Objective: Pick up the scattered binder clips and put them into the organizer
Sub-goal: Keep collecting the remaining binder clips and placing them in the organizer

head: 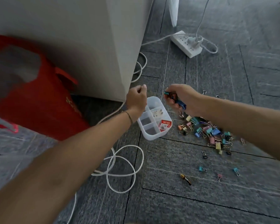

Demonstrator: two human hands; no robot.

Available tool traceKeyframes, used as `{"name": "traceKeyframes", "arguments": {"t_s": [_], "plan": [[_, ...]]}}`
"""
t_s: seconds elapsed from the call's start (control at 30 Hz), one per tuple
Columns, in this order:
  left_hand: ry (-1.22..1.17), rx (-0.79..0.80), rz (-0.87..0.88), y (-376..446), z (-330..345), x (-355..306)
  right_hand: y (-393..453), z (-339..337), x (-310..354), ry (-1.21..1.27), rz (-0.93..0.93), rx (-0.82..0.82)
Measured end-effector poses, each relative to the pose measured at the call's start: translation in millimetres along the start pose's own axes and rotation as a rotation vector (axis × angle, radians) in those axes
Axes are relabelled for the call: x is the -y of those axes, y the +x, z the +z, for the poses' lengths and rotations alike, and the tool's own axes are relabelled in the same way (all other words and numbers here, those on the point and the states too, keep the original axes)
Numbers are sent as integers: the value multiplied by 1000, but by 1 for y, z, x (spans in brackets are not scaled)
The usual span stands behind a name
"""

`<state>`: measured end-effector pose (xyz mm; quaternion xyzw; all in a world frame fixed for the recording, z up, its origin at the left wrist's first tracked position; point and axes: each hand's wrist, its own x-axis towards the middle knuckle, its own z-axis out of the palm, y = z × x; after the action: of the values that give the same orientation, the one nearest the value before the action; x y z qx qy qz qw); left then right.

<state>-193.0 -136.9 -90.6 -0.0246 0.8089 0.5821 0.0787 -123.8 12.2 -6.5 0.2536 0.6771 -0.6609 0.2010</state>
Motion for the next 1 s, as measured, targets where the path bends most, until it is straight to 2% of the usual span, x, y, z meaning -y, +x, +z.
{"name": "traceKeyframes", "arguments": {"t_s": [0.23, 0.37, 0.6, 0.73, 0.8, 0.9, 1.0], "plan": [[-11, -116, 165, 4, 8, 10, 23, 21, -16, 341, -36, 67], [53, -158, 246, 10, 10, 19, 28, 18, -29, 443, -75, 75], [54, -75, 228, -1, 9, 32, 29, 22, -29, 626, -81, 98], [37, -77, 243, -4, 10, 32, 33, 27, -29, 671, -80, 90], [-38, -65, 213, -5, 9, 31, 35, 28, -30, 702, -78, 75], [-209, -38, 32, -2, 6, 35, 39, 28, -31, 764, -94, 49], [-201, 3, -67, -1, -1, 46, 42, 29, -29, 795, -130, 18]]}}
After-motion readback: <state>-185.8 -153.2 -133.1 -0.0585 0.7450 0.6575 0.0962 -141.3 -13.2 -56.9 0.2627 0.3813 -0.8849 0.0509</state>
